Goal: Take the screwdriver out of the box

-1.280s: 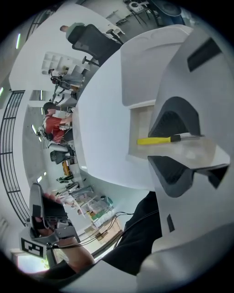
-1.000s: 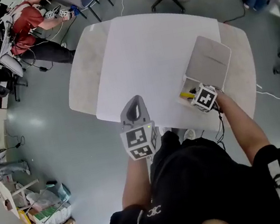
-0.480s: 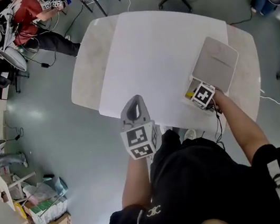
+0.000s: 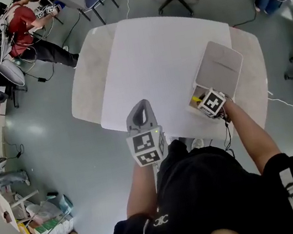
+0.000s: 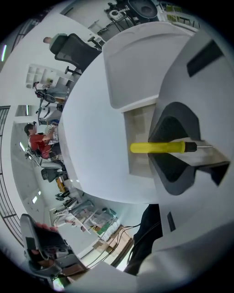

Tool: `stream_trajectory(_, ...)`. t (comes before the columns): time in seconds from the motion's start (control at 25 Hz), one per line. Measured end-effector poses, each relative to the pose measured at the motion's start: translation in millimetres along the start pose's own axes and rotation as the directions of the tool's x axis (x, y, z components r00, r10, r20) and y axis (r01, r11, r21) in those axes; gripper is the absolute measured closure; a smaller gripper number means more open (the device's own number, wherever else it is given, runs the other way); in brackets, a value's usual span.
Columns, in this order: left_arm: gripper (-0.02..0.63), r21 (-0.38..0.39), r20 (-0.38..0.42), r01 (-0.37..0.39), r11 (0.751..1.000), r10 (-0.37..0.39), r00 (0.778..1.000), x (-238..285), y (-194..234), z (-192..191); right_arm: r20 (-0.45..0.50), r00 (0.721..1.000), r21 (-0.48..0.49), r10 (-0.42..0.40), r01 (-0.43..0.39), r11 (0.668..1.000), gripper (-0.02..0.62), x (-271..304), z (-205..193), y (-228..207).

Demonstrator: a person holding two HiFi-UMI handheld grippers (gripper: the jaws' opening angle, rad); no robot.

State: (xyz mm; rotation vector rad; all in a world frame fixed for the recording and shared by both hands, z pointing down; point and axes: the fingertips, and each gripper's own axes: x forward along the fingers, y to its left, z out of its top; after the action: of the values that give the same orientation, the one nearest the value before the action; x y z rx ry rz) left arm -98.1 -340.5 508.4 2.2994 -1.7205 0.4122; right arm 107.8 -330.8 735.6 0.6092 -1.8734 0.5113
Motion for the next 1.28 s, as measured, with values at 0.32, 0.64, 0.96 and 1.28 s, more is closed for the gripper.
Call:
stream_trajectory(0.32, 0.592, 0.038, 0.004, 0.082, 0.996, -0.082, 0.997, 17.8, -27.3, 9.7, 0.235, 0.969, 0.036, -0.075, 0.069, 0.997, 0.525, -63.0, 35.6, -1.5)
stream_trajectory(0.64, 0.592, 0.075, 0.015, 0.166, 0.983, -0.167, 0.986, 33.3, -56.5, 38.3, 0.507, 0.836, 0.181, -0.208, 0.133, 0.975, 0.525, -150.9, 67.7, -15.1)
stream_trajectory(0.96, 0.592, 0.136, 0.046, 0.266, 0.954, -0.274, 0.961, 50.4, -96.8, 72.4, 0.690, 0.558, 0.429, -0.461, 0.198, 0.881, 0.526, -260.3, 76.4, -55.7)
stream_trajectory(1.28, 0.592, 0.161, 0.084, 0.334, 0.929, -0.350, 0.933, 58.7, -136.0, 97.8, 0.681, 0.251, 0.638, -0.688, 0.259, 0.726, 0.526, -359.8, 44.2, -88.7)
